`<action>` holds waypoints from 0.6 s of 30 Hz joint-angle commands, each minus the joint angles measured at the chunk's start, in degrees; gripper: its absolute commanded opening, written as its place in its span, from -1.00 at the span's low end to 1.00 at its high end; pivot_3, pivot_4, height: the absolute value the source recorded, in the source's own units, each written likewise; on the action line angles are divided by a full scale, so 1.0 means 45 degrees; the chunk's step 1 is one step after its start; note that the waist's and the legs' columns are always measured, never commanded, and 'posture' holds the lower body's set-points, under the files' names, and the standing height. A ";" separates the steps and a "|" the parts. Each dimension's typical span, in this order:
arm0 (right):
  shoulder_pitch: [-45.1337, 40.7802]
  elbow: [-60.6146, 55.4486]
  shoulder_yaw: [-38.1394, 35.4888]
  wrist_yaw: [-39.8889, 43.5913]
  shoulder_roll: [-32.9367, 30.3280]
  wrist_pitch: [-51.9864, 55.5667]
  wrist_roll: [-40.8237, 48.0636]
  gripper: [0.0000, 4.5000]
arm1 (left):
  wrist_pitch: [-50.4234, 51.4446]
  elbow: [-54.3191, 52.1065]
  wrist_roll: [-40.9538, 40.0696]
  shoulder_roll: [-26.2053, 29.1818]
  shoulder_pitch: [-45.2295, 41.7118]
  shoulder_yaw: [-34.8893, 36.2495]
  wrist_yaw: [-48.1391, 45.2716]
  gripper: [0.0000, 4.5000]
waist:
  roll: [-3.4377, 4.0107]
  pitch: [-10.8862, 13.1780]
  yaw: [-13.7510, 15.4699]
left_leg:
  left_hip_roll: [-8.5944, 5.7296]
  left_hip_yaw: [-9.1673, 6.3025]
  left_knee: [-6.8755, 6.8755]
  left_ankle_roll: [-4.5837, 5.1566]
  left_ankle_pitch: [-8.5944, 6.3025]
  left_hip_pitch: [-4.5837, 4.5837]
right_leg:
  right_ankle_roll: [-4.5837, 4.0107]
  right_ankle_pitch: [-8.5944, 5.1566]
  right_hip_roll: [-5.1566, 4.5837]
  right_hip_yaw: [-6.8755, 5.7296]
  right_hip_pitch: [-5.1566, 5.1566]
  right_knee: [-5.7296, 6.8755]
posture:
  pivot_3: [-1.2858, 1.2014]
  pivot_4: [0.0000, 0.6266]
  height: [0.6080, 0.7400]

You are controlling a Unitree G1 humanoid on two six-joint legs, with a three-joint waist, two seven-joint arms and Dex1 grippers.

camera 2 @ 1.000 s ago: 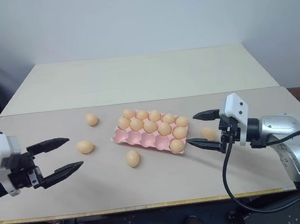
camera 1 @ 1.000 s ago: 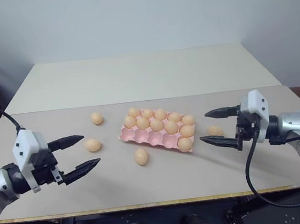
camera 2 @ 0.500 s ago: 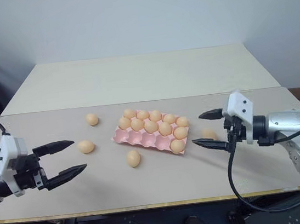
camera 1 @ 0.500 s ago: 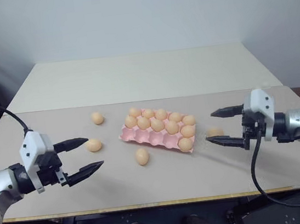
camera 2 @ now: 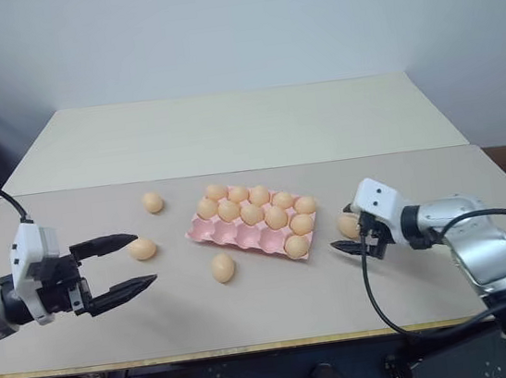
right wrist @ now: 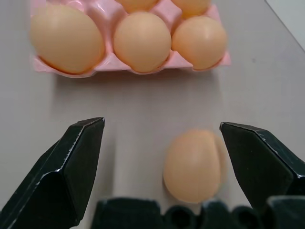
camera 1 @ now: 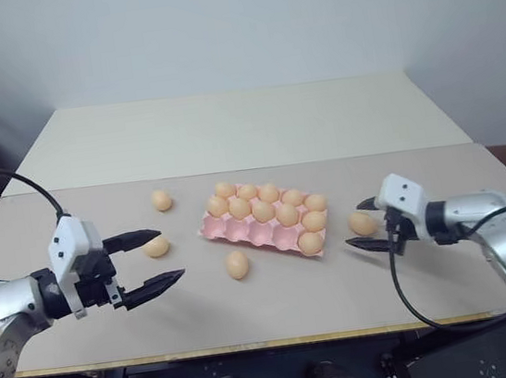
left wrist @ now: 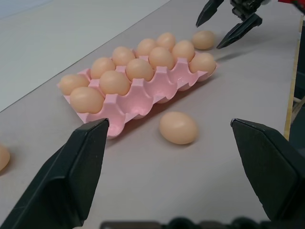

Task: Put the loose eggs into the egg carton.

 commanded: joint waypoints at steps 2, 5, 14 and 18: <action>-0.0489 0.0703 0.0095 -0.0427 0.0242 -0.0104 -0.0668 0.73 | -0.0231 -0.0095 0.0009 0.0058 -0.0163 0.0090 -0.0109 1.00 | 0.0000 0.0000 0.0031 | -0.0002 0.0000 0.0000 0.0000 0.0000 -0.0003 | 0.0001 0.0001 -0.0002 -0.0001 -0.0001 -0.0002 | 0.03 -0.52 1.00; -0.0463 0.0779 -0.0029 -0.0325 0.0368 -0.0196 -0.0656 0.30 | -0.0249 -0.0069 0.0051 0.0111 -0.0164 0.0107 -0.0166 1.00 | 0.0000 0.0000 0.0036 | -0.0002 0.0000 0.0000 0.0000 0.0000 -0.0005 | 0.0015 0.0009 -0.0001 -0.0002 0.0000 -0.0004 | 0.03 -0.52 1.00; -0.0466 -0.0724 -0.0672 -0.0382 0.0338 0.0199 -0.0206 -0.26 | -0.0347 0.0195 0.0178 0.0178 -0.0453 -0.0047 -0.0338 1.00 | 0.0002 0.0001 0.0012 | 0.0001 0.0000 0.0000 0.0000 0.0000 0.0001 | 0.0027 0.0016 0.0002 0.0000 -0.0002 0.0006 | 0.03 -0.52 1.00; -0.1309 -0.3124 -0.1214 -0.0136 0.0920 0.1487 0.1496 -0.26 | -0.0434 0.0428 0.0208 0.0281 -0.0543 0.0065 -0.0594 1.00 | 0.0003 0.0002 -0.0076 | 0.0013 0.0001 0.0000 0.0000 0.0000 -0.0001 | 0.0057 0.0034 0.0015 0.0003 -0.0010 0.0009 | 0.03 -0.52 1.00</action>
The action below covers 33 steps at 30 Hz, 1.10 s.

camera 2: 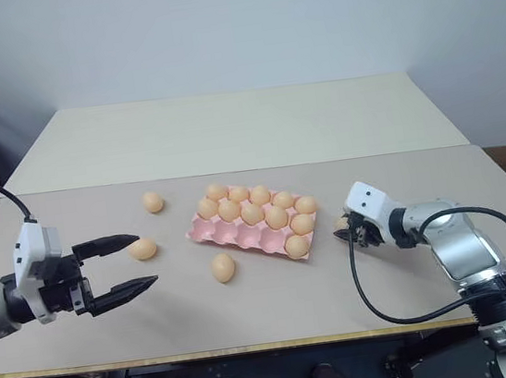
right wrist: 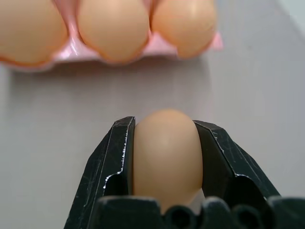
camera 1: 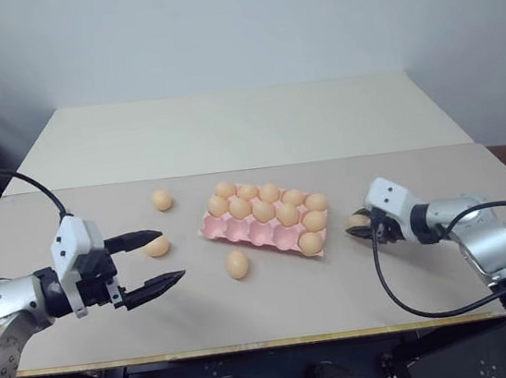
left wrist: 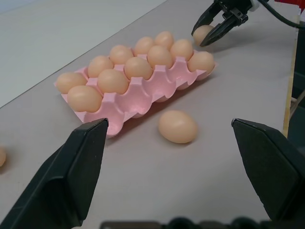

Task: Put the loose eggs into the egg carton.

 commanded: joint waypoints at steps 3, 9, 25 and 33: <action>-0.1195 -0.2541 -0.0032 -0.0045 0.0872 0.0692 0.1164 -0.26 | -0.0365 0.0229 0.0014 0.0214 -0.0326 0.0205 -0.0449 1.00 | -0.0005 -0.0003 -0.0043 | 0.0031 0.0000 0.0000 0.0000 0.0000 0.0005 | 0.0002 0.0003 0.0018 -0.0011 0.0005 -0.0001 | 0.03 -0.52 1.00; -0.1820 -0.2055 0.1998 -0.0844 0.2788 0.0691 0.0262 -0.26 | -0.0415 0.0437 0.0073 0.0251 -0.0737 -0.0138 -0.0707 1.00 | -0.0010 -0.0006 -0.0031 | 0.0053 0.0004 0.0000 -0.0001 0.0000 -0.0002 | -0.0031 0.0002 0.0027 -0.0031 -0.0001 -0.0002 | 0.03 -0.52 1.00; -0.1439 -0.2053 0.1874 -0.0988 0.3128 0.1090 -0.0049 1.00 | -0.0456 0.0504 0.0207 0.0144 -0.0787 -0.0203 -0.0640 1.00 | -0.0008 -0.0005 0.0013 | 0.0055 0.0017 0.0000 -0.0002 0.0000 -0.0007 | -0.0015 0.0015 0.0029 -0.0029 -0.0007 -0.0002 | 0.03 -0.52 1.00; 0.0559 -0.3521 -0.1492 0.1132 0.0872 0.0371 0.2504 1.00 | -0.0625 0.0853 0.0364 0.0193 -0.0607 -0.0055 -0.0880 1.00 | -0.0008 -0.0005 0.0092 | 0.0053 0.0022 0.0000 -0.0003 -0.0001 -0.0009 | -0.0026 0.0007 0.0022 -0.0030 -0.0002 -0.0015 | 0.03 -0.52 1.00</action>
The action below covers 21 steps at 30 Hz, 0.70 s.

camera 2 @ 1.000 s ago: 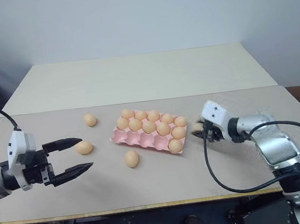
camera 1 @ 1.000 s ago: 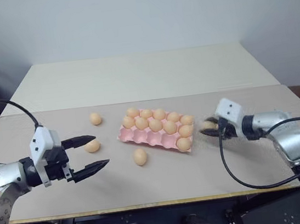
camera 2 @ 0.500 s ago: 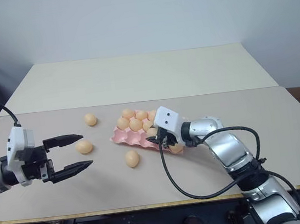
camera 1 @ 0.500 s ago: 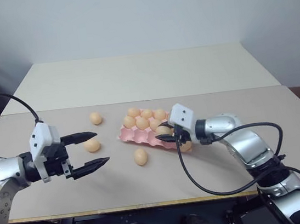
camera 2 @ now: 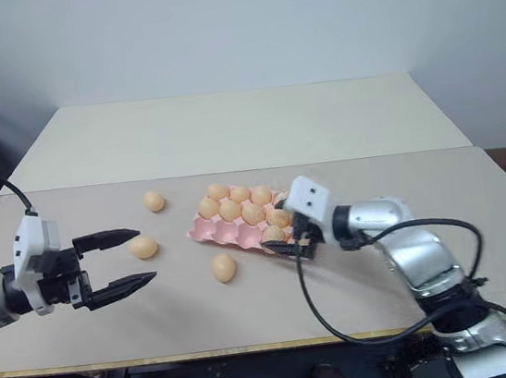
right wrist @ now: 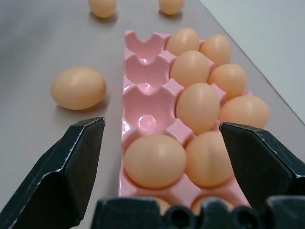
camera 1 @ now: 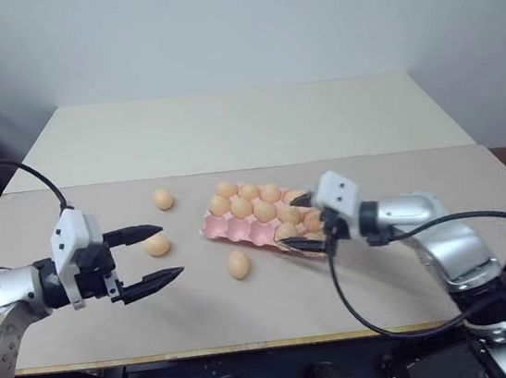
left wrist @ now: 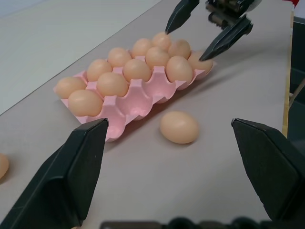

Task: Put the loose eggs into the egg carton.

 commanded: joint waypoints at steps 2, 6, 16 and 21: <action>0.0954 -0.0768 -0.2364 0.1640 -0.1182 -0.0866 0.1760 1.00 | -0.0384 0.0135 0.0065 0.0114 0.0026 0.0311 -0.0230 1.00 | -0.0001 0.0000 -0.0014 | 0.0002 0.0000 0.0000 0.0000 0.0000 0.0001 | -0.0005 -0.0003 0.0002 0.0001 0.0001 -0.0001 | 0.03 -0.52 1.00; 0.2749 -0.0567 -0.4754 0.3816 -0.2834 -0.1223 0.3184 1.00 | -0.0481 0.0395 0.0094 0.0225 0.0072 0.0448 -0.0454 1.00 | 0.0003 0.0002 -0.0001 | 0.0006 0.0001 0.0000 0.0000 0.0000 0.0009 | -0.0035 -0.0022 0.0002 0.0001 0.0007 -0.0001 | 0.03 -0.52 1.00; 0.3748 0.0174 -0.5644 0.4331 -0.3663 -0.2086 0.3329 1.00 | -0.0730 0.1304 0.0018 0.0587 -0.0142 0.0449 -0.1496 1.00 | 0.0003 0.0002 -0.0059 | 0.0038 0.0053 -0.0001 -0.0003 -0.0002 0.0081 | -0.0056 -0.0032 0.0010 0.0029 0.0023 0.0012 | 0.03 -0.52 1.00; 0.3788 -0.0063 -0.5498 0.4181 -0.3625 -0.2127 0.3388 1.00 | -0.0565 0.1048 -0.0063 0.0529 -0.0332 0.0016 -0.1562 1.00 | 0.0002 0.0002 -0.0027 | 0.0032 0.0074 -0.0002 -0.0012 -0.0008 0.0059 | -0.0055 -0.0032 0.0004 0.0044 0.0014 -0.0004 | 0.03 -0.52 1.00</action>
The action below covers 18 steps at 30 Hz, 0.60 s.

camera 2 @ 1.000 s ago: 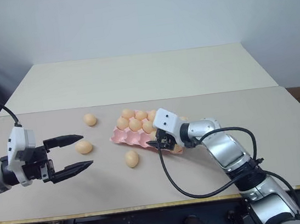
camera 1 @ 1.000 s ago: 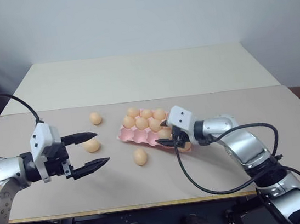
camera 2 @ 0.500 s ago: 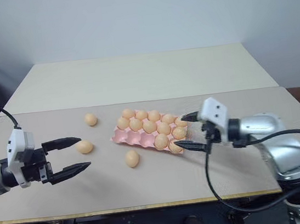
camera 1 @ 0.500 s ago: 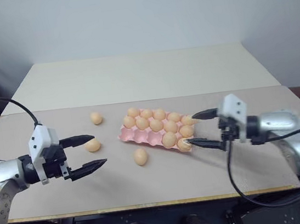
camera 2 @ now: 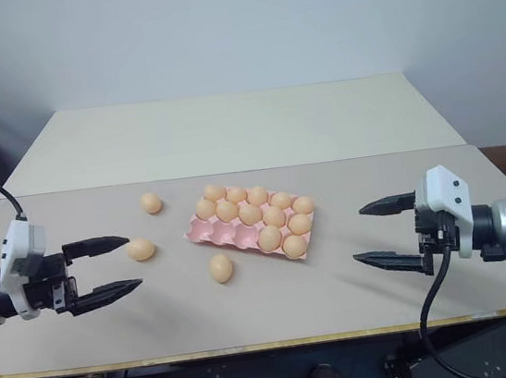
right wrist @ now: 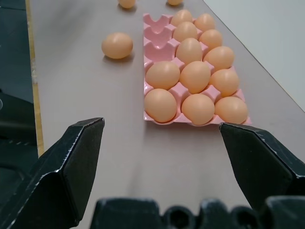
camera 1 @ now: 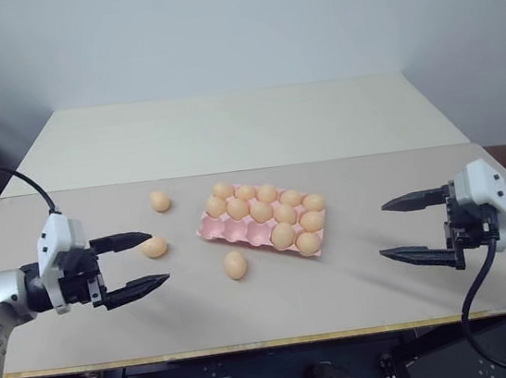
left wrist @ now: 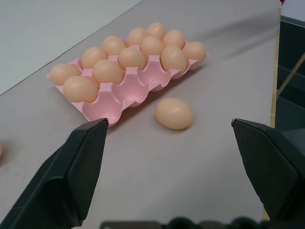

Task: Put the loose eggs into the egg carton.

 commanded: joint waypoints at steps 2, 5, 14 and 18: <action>-0.0150 -0.0486 -0.0160 -0.0120 -0.0067 -0.0258 0.0387 1.00 | 0.0098 -0.0877 0.0138 -0.0293 -0.0456 -0.0947 0.0473 1.00 | 0.0000 0.0000 0.0019 | -0.0003 0.0015 0.0000 -0.0006 -0.0003 0.0000 | 0.0002 0.0001 -0.0001 0.0016 0.0000 -0.0004 | 0.03 -0.52 1.00; -0.0207 -0.0656 -0.0044 -0.0257 -0.0040 -0.0217 0.0401 1.00 | 0.0344 -0.1327 0.0523 -0.1110 -0.0897 -0.2278 0.1474 1.00 | -0.0001 -0.0001 0.0084 | -0.0021 0.0028 0.0000 -0.0006 -0.0004 0.0005 | 0.0016 0.0009 -0.0009 0.0043 0.0006 -0.0005 | 0.03 -0.52 1.00; -0.0127 -0.1233 -0.0121 -0.0668 -0.0099 -0.0050 0.0727 1.00 | -0.0119 -0.0549 0.3273 -0.3447 -0.1906 -0.5560 0.3683 1.00 | -0.0011 -0.0001 -0.0002 | -0.0031 0.0083 0.0002 -0.0004 -0.0003 0.0039 | 0.0050 0.0031 0.0009 0.0131 0.0009 0.0003 | 0.03 -0.52 1.00; 0.0002 -0.1468 -0.0235 -0.0844 -0.0152 -0.0004 0.0850 1.00 | -0.0204 -0.0101 0.4105 -0.3954 -0.2174 -0.6291 0.4169 1.00 | -0.0014 0.0000 0.0009 | -0.0038 0.0095 0.0002 -0.0003 -0.0003 0.0041 | 0.0060 0.0037 0.0008 0.0152 0.0006 0.0002 | 0.03 -0.52 1.00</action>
